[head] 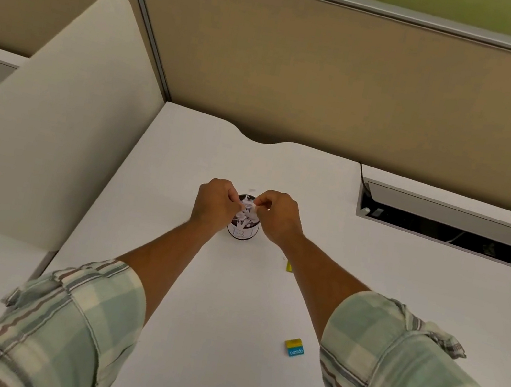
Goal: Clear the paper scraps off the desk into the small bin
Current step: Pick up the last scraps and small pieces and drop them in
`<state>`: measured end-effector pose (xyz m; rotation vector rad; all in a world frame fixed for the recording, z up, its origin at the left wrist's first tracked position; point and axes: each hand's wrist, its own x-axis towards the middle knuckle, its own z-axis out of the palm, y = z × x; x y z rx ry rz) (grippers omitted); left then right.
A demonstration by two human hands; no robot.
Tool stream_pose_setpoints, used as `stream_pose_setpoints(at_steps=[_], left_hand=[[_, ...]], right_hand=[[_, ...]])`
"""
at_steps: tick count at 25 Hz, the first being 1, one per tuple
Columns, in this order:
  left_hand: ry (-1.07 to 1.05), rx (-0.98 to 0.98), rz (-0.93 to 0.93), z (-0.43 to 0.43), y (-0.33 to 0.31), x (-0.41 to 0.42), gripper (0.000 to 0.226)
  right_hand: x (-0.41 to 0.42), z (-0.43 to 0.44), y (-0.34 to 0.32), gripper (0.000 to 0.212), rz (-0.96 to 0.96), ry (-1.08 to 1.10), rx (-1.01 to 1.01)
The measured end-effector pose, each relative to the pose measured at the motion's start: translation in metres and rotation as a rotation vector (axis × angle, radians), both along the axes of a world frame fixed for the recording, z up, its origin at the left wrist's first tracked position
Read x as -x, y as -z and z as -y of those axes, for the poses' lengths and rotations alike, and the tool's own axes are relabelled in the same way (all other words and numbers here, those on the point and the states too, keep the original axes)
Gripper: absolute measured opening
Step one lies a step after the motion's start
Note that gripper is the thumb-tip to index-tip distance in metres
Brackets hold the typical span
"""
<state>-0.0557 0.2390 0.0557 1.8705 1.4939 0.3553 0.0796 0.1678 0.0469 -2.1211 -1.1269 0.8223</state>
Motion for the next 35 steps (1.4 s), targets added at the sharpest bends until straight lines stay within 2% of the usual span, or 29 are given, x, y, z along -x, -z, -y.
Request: stream_pose_setpoints(at_steps=[4, 8, 14, 22, 28, 35], left_hand=[[0.009, -0.047, -0.017, 0.005, -0.001, -0.006, 0.015], [-0.033, -0.062, 0.001, -0.007, -0.002, -0.018, 0.017], [-0.028, -0.004, -0.001, -0.058, 0.007, -0.047, 0.003], [0.225, 0.101, -0.179, -0.108, 0.053, -0.065, 0.023], [0.461, 0.116, -0.274, -0.117, 0.081, -0.07, 0.037], [0.543, 0.012, -0.329, -0.121, 0.1, -0.065, 0.012]], right_hand=[[-0.01, 0.015, 0.003, 0.011, 0.011, 0.033, -0.05], [-0.041, 0.047, 0.015, 0.016, 0.032, 0.145, -0.008], [-0.087, 0.104, 0.046, 0.013, 0.018, 0.258, 0.059], [-0.111, 0.137, 0.09, 0.003, 0.035, 0.282, 0.105], [-0.113, 0.157, 0.113, 0.011, 0.114, 0.272, 0.149], [-0.109, 0.167, 0.117, 0.019, 0.127, 0.235, 0.168]])
